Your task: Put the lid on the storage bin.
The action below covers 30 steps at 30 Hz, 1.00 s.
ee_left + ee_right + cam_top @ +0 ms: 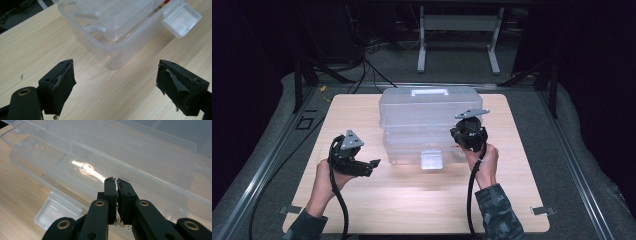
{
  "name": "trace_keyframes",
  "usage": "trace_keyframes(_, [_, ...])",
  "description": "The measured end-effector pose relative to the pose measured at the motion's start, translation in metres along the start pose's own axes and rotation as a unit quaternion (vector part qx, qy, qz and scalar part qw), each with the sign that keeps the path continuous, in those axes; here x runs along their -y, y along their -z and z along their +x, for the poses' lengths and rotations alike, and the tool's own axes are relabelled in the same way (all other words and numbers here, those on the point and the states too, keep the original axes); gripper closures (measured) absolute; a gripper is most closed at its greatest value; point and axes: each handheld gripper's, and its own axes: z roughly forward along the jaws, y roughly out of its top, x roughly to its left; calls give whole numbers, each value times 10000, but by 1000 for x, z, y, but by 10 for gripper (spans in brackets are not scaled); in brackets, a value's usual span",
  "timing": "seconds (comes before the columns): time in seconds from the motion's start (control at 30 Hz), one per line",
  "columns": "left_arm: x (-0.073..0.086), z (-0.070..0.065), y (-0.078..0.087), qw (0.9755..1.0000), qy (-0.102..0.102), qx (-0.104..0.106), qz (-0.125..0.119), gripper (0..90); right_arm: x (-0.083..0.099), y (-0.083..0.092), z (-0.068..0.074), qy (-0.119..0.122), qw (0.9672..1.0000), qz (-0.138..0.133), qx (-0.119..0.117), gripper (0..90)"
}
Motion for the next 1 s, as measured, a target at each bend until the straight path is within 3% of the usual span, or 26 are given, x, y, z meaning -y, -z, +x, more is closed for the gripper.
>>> trace_keyframes(0.2, [16, 7, -3, 9998, 172, -1, 120, 143, 7, 0, 1, -33, 10000, 80, -23, 857])
trace_keyframes(0.27, [20, 10, -4, 9997, 205, 17, 153, 136, 9, 1, 0, -45, 9998, 57, -181, 856])
trace_keyframes(0.3, [22, 10, -4, 9996, 239, 12, 162, 134, 10, 2, 1, -55, 9999, 92, -44, 856])
trace_keyframes(0.57, [34, 16, -8, 9990, 372, 33, 248, 126, 17, 7, 1, -121, 9998, 130, -78, 851])
trace_keyframes(0.7, [37, 19, -10, 9984, 461, 95, 328, 74, 22, 8, 3, -140, 9998, 128, -75, 845])
trace_keyframes(1.0, [48, 26, -13, 9973, 617, 66, 396, 66, 42, 7, 2, -122, 9990, 429, -72, 808])
